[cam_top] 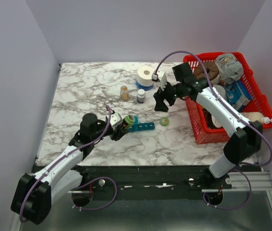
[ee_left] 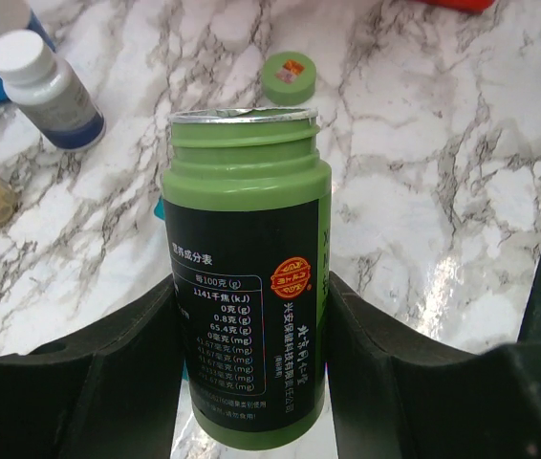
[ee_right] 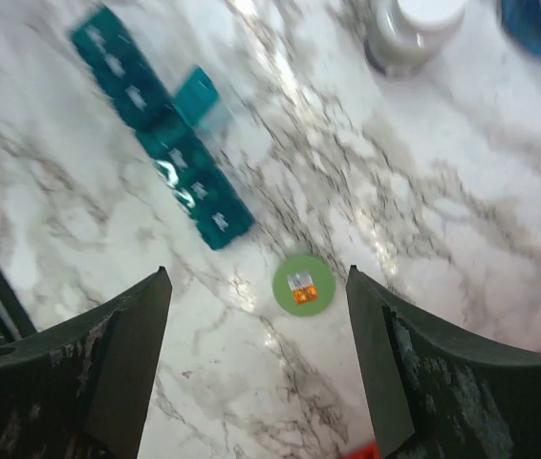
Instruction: Sort the pills into containers
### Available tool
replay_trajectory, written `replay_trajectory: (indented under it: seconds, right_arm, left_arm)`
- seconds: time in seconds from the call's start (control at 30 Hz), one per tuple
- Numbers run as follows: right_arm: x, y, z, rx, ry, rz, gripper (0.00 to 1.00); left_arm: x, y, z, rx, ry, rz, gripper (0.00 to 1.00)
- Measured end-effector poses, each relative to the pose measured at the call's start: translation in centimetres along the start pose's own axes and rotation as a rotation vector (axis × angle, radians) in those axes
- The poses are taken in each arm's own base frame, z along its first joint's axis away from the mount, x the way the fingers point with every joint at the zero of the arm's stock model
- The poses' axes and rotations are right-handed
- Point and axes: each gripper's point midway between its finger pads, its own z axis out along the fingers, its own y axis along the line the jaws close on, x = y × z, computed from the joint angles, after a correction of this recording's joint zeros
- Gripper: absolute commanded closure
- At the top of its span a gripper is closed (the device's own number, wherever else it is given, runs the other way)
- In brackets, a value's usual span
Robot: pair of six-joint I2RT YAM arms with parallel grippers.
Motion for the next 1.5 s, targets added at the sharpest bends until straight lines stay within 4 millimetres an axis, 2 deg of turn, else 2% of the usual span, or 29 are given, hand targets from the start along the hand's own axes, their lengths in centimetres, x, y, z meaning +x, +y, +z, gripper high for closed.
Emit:
replay_trajectory:
  seconds: [0.1, 0.2, 0.3, 0.37, 0.47, 0.63, 0.77, 0.9, 1.07, 1.27, 1.5]
  right_arm:
    - [-2.6, 2.5, -2.7, -0.075, -0.115, -0.075, 0.17]
    - [-3.4, 4.3, -4.0, -0.140, -0.163, -0.112, 0.17]
    - [-3.2, 5.1, -4.0, -0.191, -0.176, -0.114, 0.17]
    - [-2.8, 5.4, -3.9, -0.217, -0.178, -0.105, 0.17]
    - [-2.2, 5.7, -4.1, -0.244, -0.180, -0.086, 0.17]
    - [-2.2, 5.5, -5.4, -0.240, -0.211, -0.060, 0.17]
    - [-1.9, 4.5, -6.2, -0.218, -0.236, 0.001, 0.17]
    - [-1.5, 3.5, -7.1, -0.185, -0.271, 0.066, 0.17]
    - [-2.3, 2.8, -9.7, -0.120, -0.374, 0.109, 0.17]
    - [-3.2, 2.6, -11.9, -0.083, -0.476, 0.126, 0.17]
    - [-3.8, 2.6, -12.3, -0.099, -0.509, 0.137, 0.17]
  left_arm:
    - [-1.6, 0.0, -0.1, -0.020, -0.091, -0.013, 1.00]
    - [-3.6, 0.4, -0.2, -0.039, -0.171, 0.000, 1.00]
    - [-3.1, 1.1, 0.5, -0.038, -0.127, -0.005, 1.00]
    - [-1.7, 1.6, 1.3, -0.030, -0.045, -0.023, 1.00]
    - [0.1, 1.8, 1.4, -0.028, 0.051, -0.024, 1.00]
    - [0.7, 2.2, 1.4, -0.014, 0.166, -0.011, 1.00]
    - [1.5, 1.8, 1.7, 0.011, 0.242, -0.002, 1.00]
    - [3.9, 1.2, 1.6, 0.035, 0.339, -0.018, 1.00]
    - [5.8, 1.3, 1.8, 0.049, 0.437, -0.027, 1.00]
    - [6.1, 1.8, 2.8, 0.057, 0.509, -0.012, 1.00]
    - [7.1, 1.8, 2.5, 0.055, 0.609, 0.001, 1.00]
